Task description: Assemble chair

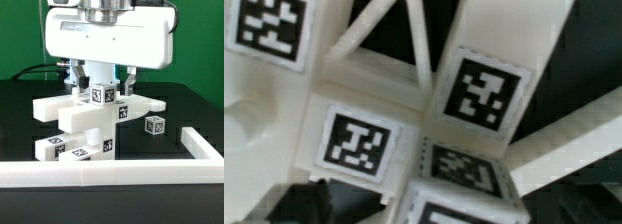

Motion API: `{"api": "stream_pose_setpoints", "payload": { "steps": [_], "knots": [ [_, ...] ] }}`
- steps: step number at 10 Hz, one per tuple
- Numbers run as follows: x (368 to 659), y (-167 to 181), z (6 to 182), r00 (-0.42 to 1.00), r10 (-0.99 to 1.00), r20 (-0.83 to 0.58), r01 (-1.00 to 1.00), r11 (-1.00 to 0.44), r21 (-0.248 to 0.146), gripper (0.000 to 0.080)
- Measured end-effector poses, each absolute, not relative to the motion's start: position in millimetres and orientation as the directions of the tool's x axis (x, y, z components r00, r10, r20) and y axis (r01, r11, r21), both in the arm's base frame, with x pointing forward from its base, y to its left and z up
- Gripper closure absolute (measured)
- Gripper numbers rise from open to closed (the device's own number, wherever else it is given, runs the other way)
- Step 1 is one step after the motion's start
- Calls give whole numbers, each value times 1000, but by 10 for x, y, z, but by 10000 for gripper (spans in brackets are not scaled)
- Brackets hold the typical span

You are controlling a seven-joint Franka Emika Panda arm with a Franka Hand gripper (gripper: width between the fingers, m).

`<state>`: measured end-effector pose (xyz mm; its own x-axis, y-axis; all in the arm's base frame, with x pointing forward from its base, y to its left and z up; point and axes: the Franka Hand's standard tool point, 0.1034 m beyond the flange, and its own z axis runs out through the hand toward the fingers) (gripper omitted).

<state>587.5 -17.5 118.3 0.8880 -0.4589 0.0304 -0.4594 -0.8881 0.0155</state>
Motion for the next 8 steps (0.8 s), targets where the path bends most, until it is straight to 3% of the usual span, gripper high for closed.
{"api": "stream_pose_setpoints", "payload": {
  "steps": [5,8],
  "knots": [
    [5872,-183,1179,987,-160,23,-161,-987,26,150],
    [5877,-187,1193,991,135,14,135,-990,30,150]
  ]
}}
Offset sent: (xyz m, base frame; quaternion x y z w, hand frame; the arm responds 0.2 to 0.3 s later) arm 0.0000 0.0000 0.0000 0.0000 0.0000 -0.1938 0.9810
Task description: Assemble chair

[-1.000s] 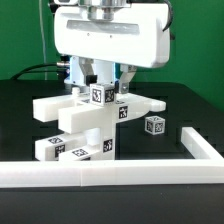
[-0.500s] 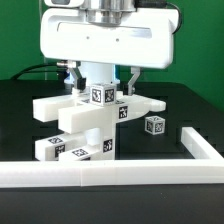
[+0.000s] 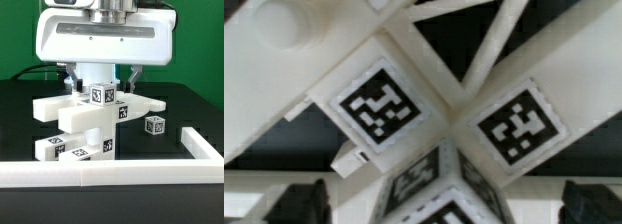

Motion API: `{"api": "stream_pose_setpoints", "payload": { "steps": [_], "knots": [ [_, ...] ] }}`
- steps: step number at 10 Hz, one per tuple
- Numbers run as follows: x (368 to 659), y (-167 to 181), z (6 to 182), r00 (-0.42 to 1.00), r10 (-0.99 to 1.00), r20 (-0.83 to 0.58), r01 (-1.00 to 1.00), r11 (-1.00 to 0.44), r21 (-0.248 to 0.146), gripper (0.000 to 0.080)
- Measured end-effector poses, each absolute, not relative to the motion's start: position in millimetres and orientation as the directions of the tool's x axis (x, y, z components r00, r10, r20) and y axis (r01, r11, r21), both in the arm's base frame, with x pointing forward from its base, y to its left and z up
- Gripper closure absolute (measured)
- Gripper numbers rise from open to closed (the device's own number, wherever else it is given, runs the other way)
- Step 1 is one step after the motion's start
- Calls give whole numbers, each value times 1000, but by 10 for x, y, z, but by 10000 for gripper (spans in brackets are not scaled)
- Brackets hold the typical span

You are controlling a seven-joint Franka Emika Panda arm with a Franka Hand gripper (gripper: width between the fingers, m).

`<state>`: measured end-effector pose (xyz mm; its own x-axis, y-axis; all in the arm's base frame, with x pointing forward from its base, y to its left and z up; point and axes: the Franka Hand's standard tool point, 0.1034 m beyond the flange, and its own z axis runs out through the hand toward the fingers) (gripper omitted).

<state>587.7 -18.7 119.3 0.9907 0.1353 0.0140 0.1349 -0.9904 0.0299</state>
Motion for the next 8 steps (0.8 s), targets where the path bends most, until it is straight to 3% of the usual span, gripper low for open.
{"api": "stream_pose_setpoints", "payload": {
  "steps": [5,8],
  "knots": [
    [5895,-181,1213,858,513,6,513,-858,32,150],
    [5894,-161,1209,835,551,-6,550,-834,44,150]
  ]
}}
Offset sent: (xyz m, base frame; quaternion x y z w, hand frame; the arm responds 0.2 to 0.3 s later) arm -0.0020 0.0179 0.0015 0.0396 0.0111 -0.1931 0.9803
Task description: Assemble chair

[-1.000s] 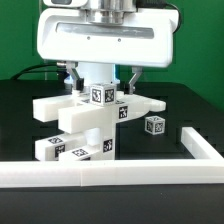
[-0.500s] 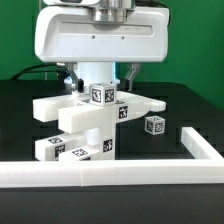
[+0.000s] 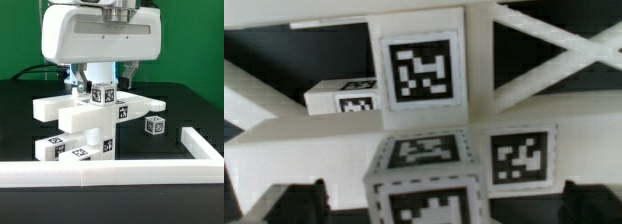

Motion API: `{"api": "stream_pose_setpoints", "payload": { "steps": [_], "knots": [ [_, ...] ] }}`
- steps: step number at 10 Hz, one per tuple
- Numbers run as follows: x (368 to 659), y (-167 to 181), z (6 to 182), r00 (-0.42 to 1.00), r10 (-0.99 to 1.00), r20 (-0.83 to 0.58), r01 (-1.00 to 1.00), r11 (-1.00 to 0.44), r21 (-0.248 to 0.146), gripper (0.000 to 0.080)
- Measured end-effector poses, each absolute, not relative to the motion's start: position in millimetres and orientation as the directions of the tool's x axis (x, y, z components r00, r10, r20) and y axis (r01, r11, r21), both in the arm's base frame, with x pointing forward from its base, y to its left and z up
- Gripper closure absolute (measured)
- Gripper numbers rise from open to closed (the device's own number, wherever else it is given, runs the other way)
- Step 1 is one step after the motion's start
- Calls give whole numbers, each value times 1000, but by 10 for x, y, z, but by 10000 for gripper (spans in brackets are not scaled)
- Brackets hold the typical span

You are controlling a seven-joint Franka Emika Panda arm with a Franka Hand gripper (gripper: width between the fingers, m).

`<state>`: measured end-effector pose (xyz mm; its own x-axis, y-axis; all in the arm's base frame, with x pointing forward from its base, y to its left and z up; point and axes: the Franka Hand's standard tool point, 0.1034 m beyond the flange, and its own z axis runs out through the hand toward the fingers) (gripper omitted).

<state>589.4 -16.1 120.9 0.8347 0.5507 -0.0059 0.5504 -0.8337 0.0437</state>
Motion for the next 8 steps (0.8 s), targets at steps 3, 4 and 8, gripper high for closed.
{"api": "stream_pose_setpoints", "payload": {
  "steps": [3,4,8],
  "knots": [
    [5891,-171,1203,841,540,-6,540,-840,44,451],
    [5892,-174,1203,850,526,-6,526,-849,44,515],
    [5893,-171,1203,928,372,3,372,-927,43,515]
  ]
}}
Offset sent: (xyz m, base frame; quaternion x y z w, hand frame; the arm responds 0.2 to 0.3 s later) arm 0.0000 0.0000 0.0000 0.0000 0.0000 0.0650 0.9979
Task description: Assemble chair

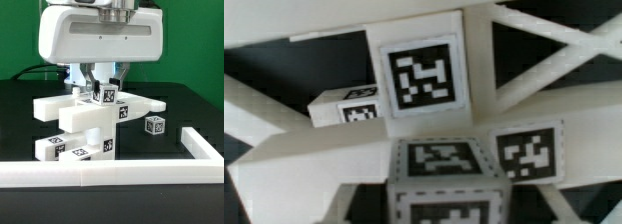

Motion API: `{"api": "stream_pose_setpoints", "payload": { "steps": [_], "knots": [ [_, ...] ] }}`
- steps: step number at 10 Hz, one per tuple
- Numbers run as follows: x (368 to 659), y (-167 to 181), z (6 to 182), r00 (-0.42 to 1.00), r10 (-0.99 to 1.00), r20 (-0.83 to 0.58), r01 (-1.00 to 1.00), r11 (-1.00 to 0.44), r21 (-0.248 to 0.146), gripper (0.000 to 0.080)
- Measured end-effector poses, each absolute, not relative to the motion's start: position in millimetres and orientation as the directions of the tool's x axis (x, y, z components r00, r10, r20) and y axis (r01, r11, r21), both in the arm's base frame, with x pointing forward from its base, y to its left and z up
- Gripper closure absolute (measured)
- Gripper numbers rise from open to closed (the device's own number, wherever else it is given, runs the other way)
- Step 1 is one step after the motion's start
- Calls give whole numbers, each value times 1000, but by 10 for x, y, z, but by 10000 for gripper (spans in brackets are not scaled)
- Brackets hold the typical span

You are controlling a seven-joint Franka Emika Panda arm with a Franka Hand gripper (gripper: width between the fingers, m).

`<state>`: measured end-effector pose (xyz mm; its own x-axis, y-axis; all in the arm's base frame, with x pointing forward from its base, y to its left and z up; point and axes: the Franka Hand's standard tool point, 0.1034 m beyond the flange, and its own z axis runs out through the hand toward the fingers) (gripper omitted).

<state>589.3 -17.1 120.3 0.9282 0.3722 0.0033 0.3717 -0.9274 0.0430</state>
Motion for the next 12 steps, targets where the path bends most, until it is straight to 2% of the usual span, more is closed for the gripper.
{"api": "stream_pose_setpoints", "payload": {
  "steps": [4,8,12],
  "knots": [
    [5892,-166,1200,994,106,15,105,-994,38,514],
    [5892,-160,1199,985,-170,25,-171,-985,31,514],
    [5894,-207,1195,928,-371,23,-371,-929,-7,514]
  ]
}}
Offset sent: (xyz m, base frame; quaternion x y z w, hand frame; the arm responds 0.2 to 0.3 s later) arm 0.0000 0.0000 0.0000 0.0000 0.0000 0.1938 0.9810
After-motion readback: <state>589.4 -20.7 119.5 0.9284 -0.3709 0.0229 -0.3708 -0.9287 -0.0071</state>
